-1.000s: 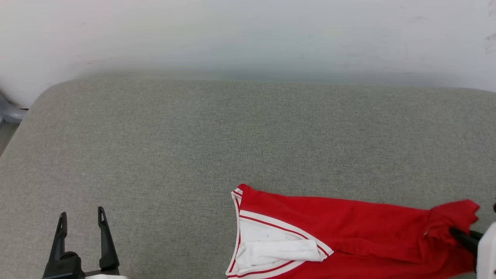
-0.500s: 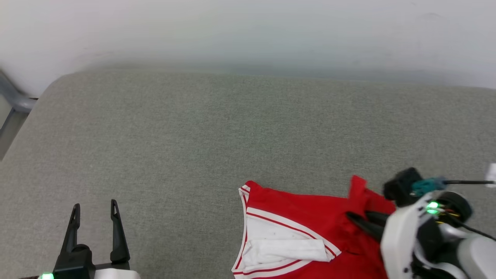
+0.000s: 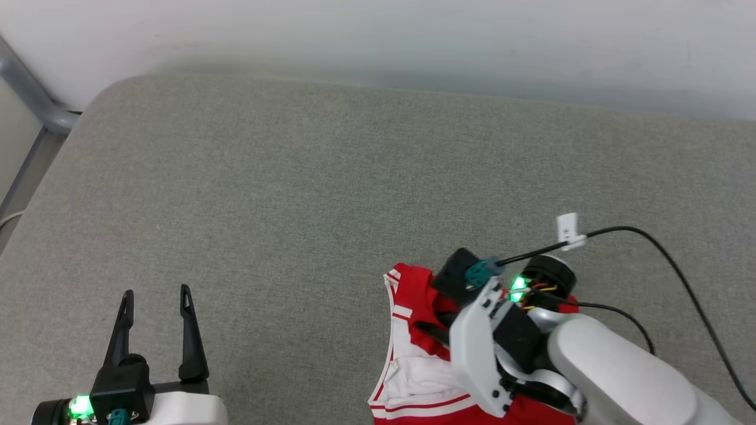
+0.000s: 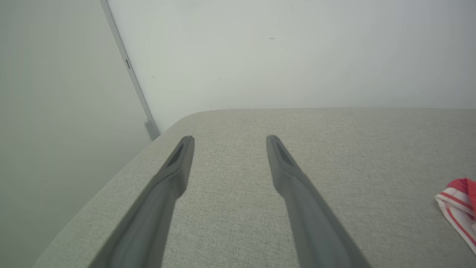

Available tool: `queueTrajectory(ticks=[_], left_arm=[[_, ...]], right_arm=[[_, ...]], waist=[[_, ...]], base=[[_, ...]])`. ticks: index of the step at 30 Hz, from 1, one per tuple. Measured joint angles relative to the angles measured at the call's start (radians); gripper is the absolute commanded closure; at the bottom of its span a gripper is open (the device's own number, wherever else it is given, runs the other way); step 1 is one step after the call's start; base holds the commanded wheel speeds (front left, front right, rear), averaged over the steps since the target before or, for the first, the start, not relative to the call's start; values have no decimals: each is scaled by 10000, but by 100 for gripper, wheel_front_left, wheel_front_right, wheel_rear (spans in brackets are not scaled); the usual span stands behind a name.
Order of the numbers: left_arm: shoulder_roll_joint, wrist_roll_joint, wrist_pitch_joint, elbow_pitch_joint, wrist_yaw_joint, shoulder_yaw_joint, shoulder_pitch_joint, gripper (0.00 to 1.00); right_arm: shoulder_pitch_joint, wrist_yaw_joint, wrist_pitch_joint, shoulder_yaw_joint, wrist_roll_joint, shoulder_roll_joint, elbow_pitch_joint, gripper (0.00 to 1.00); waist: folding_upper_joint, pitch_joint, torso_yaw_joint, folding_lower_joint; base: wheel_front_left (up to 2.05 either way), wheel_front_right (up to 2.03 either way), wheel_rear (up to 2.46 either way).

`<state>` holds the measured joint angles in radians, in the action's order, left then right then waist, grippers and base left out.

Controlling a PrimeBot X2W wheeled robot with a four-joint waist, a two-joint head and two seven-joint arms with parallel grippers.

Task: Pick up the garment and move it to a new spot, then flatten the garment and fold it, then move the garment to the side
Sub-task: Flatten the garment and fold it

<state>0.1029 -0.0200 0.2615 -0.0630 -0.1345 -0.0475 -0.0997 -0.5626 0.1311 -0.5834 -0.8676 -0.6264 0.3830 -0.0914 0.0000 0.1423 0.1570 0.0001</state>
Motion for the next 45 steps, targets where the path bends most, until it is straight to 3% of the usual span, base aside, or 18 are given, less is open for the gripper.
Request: queueTrajectory(ticks=[8, 15, 16, 17, 18, 19, 23, 30, 36, 42, 43, 45], left_arm=[[-77, 69, 0, 21, -2, 71, 175, 0], [-121, 69, 0, 73, -4, 77, 277, 0], [-128, 67, 0, 88, -10, 71, 284, 0], [-134, 67, 0, 105, -13, 77, 284, 0], [-136, 69, 0, 117, -6, 82, 284, 0], [-136, 69, 0, 125, 2, 79, 281, 0], [-81, 69, 0, 144, 27, 10, 213, 0], [-8, 67, 0, 142, 90, -75, -81, 0], [40, 107, 0, 92, 130, -15, -209, 0], [77, 144, 0, 67, 198, 67, -371, 0], [102, 142, 0, 104, 198, 59, -433, 0], [107, 130, 0, 102, 199, 61, -528, 0]], right_arm=[[-988, 0, 27, -1703, -196, -807, -2186, 100], [-1131, 2, -17, -2708, -1018, -926, -3476, 100], [-1131, 2, 132, -2744, -1179, -953, -3538, 78], [-1132, 2, 328, -2777, -1298, -963, -3538, 29], [-1131, 2, 635, -2748, -1430, -963, -3469, 29], [-1111, 6, 899, -2700, -1572, -957, -3405, 0], [-1102, 4, 2000, -2378, -1812, -650, -2671, 0], [-780, 2, 4100, -734, -949, 178, -1632, 0], [486, 2, 6077, 2038, 499, 186, -1511, 0], [2143, 0, 7687, 5120, 2525, -460, -1214, 0], [3048, 0, 8057, 6431, 3252, -1024, -748, 0], [3639, 0, 8142, 7135, 3568, -1465, -456, 0]], waist=[[0, 280, 234, 0], [0, 405, 245, 0], [0, 394, 224, 0], [0, 372, 194, 0], [0, 339, 166, 0], [0, 297, 136, 0], [0, 78, -46, 0], [0, -332, -551, 0], [0, -669, -990, -1], [0, -942, -1363, -1], [0, -1084, -1481, -1], [0, -1177, -1551, -1]], base=[[0, 0, 0], [0, 0, 0], [0, 0, 0], [0, 0, 0], [0, 0, 0], [0, 0, 0], [0, 0, 0], [0, 0, 0], [0, 0, 0], [0, 0, 0], [0, 0, 0], [0, 0, 0]])
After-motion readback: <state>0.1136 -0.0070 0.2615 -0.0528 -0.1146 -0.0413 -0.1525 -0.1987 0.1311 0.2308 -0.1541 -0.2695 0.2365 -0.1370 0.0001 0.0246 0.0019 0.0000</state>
